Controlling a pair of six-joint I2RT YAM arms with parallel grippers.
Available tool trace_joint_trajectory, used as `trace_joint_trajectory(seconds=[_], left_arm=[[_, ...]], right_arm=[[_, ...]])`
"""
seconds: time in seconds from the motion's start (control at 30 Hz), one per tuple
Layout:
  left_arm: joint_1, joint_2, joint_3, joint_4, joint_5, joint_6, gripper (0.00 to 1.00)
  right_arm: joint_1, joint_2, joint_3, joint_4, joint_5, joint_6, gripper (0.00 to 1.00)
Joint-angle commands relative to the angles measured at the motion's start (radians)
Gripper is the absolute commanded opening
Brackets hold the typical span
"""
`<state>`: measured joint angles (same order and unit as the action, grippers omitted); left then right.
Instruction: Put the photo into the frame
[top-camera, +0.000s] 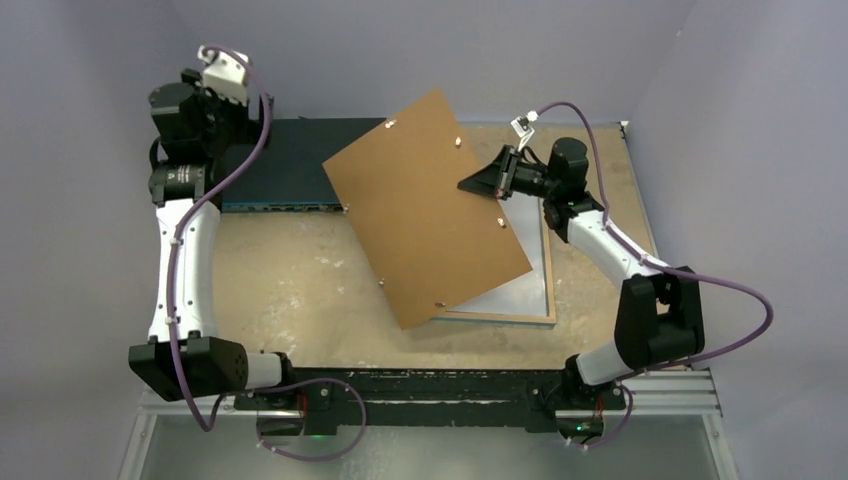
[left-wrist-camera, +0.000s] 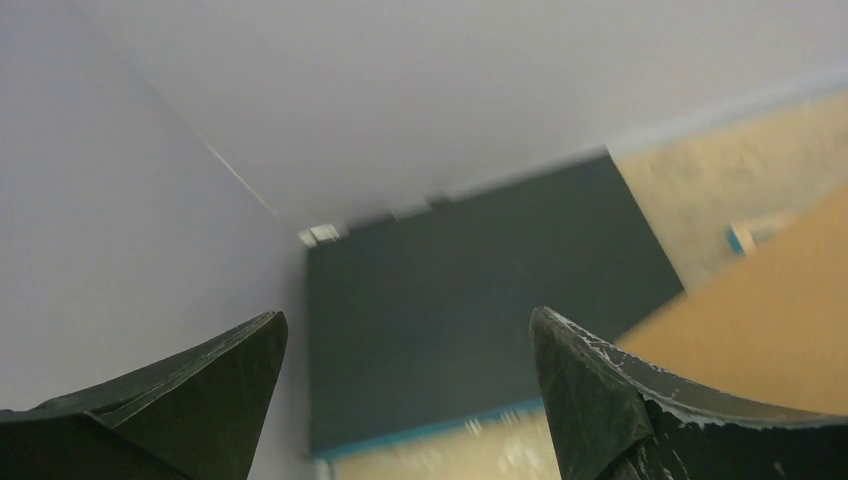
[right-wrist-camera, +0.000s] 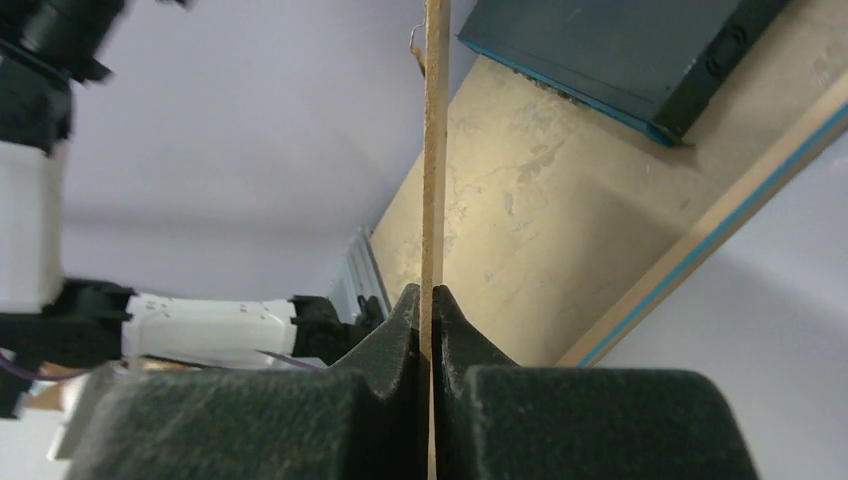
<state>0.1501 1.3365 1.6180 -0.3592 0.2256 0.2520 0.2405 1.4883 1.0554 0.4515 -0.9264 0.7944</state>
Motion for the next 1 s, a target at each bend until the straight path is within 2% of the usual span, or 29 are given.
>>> trace_joint_trajectory(seconds=[0.0, 0.23, 0.37, 0.53, 0.67, 0.8, 0.97], left_arm=[[0.0, -0.038, -0.171, -0.076, 0.079, 0.002, 0.86], [0.007, -0.082, -0.333, -0.146, 0.241, 0.028, 0.74], [0.006, -0.077, -0.423, -0.139, 0.267, -0.01, 0.7], [-0.007, -0.086, -0.489, -0.084, 0.263, -0.054, 0.69], [-0.009, -0.064, -0.479, -0.01, 0.234, -0.12, 0.68], [-0.066, -0.008, -0.435, -0.014, 0.233, -0.177, 0.68], [-0.101, 0.026, -0.35, -0.091, 0.422, -0.245, 0.71]], right_arm=[[-0.023, -0.02, -0.041, 0.187, -0.04, 0.196, 0.0], [-0.051, -0.043, -0.177, 0.401, 0.065, 0.373, 0.0], [-0.057, -0.045, -0.233, 0.503, 0.108, 0.481, 0.0], [-0.055, -0.029, -0.339, 0.803, 0.205, 0.687, 0.0], [-0.049, -0.016, -0.373, 0.88, 0.221, 0.736, 0.0], [-0.038, 0.0, -0.378, 0.945, 0.238, 0.771, 0.0], [-0.033, 0.021, -0.395, 1.025, 0.274, 0.792, 0.0]])
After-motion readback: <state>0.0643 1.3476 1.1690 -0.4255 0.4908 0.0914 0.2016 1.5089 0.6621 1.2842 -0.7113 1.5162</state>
